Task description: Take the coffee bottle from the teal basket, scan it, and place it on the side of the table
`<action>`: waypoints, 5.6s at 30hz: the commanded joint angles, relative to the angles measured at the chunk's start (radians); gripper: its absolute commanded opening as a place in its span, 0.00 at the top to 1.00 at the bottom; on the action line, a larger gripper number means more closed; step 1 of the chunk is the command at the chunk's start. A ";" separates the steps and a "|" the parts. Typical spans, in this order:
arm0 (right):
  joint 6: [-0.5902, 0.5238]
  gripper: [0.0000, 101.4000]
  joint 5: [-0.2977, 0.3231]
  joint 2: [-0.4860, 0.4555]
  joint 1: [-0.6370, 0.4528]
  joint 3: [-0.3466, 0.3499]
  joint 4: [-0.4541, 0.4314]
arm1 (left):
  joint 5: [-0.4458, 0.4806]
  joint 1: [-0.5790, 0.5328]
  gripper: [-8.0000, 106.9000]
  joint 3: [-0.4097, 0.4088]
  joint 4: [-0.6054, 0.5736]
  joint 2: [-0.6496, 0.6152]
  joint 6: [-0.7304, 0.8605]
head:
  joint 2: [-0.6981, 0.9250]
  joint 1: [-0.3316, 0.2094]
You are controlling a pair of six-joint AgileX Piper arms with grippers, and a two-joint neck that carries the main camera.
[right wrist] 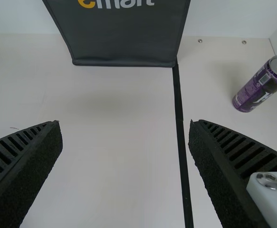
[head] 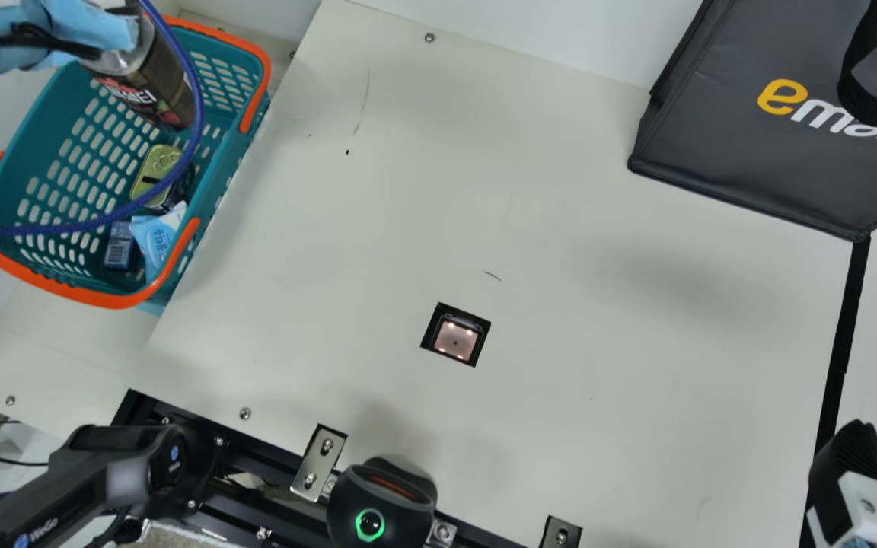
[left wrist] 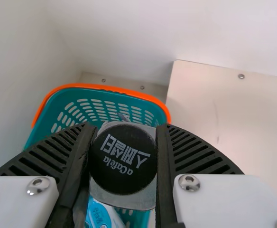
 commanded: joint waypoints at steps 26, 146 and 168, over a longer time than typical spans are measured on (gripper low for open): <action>0.000 0.06 0.000 0.000 0.000 0.000 0.000 | -0.097 -0.408 1.00 0.243 0.208 -0.098 -0.410 | 0.004 -0.029; 0.000 0.06 0.000 0.000 0.000 0.000 0.000 | 0.119 -0.381 0.15 0.301 0.077 -0.471 -0.227 | -0.345 -0.029; 0.000 0.06 0.000 0.000 0.000 0.000 0.000 | 0.025 -0.421 0.15 0.366 0.095 -0.234 -0.275 | -0.345 -0.029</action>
